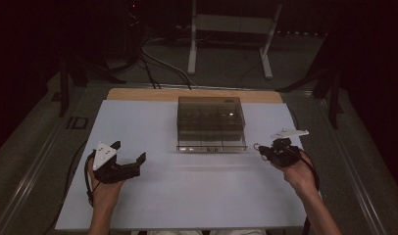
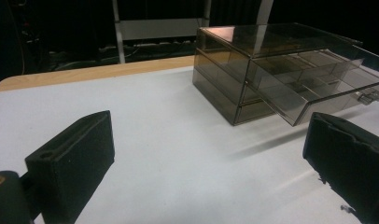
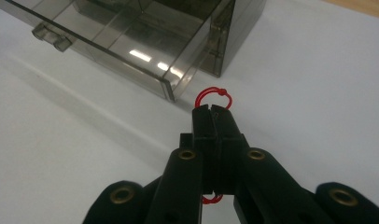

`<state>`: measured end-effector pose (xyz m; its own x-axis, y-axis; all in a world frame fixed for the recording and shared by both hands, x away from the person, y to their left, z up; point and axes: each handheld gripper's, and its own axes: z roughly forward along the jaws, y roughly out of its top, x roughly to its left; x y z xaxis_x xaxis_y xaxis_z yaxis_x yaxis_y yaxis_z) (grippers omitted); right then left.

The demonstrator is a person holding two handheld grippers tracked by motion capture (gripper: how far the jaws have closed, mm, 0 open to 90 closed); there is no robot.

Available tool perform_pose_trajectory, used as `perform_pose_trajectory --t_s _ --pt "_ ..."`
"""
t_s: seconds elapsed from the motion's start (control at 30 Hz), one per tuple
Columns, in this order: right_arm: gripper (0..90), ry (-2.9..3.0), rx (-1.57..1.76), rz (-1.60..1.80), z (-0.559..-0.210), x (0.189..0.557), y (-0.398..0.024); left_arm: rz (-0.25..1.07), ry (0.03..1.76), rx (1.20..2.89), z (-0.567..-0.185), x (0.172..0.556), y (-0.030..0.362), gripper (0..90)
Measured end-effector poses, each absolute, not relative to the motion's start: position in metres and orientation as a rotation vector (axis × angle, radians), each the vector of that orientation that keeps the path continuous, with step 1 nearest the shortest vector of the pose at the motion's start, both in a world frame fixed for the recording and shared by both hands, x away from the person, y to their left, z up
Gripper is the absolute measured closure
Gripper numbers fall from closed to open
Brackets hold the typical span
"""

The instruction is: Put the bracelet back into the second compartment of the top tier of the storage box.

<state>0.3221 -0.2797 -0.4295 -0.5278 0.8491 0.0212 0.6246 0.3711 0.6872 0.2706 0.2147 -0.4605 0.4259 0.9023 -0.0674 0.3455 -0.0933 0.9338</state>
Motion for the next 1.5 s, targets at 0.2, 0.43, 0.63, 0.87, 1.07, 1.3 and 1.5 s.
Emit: perform_pose_trajectory --t_s 0.2,0.43,0.63,0.87,1.07,1.3,1.5 --pt "90.0 2.302 1.281 0.942 -0.425 0.324 -0.276 0.682 1.105 1.655 -0.460 0.270 0.215 3.7" --pt "90.0 2.305 1.262 0.952 -0.418 0.326 -0.272 0.682 1.106 1.654 -0.460 0.270 0.215 3.7" --pt "90.0 2.308 1.255 0.964 -0.415 0.328 -0.267 0.682 1.105 1.655 -0.460 0.270 0.215 3.7" --pt "90.0 2.313 1.242 0.979 -0.411 0.331 -0.261 0.683 1.105 1.655 -0.460 0.270 0.215 3.7" --pt "90.0 2.315 1.233 0.997 -0.408 0.333 -0.255 0.683 1.106 1.656 -0.460 0.270 0.215 3.7" --pt "90.0 2.324 1.231 1.013 -0.408 0.336 -0.248 0.682 1.106 1.654 -0.460 0.270 0.215 3.6" --pt "90.0 2.327 1.231 1.022 -0.408 0.337 -0.245 0.683 1.105 1.656 -0.460 0.270 0.215 3.7"
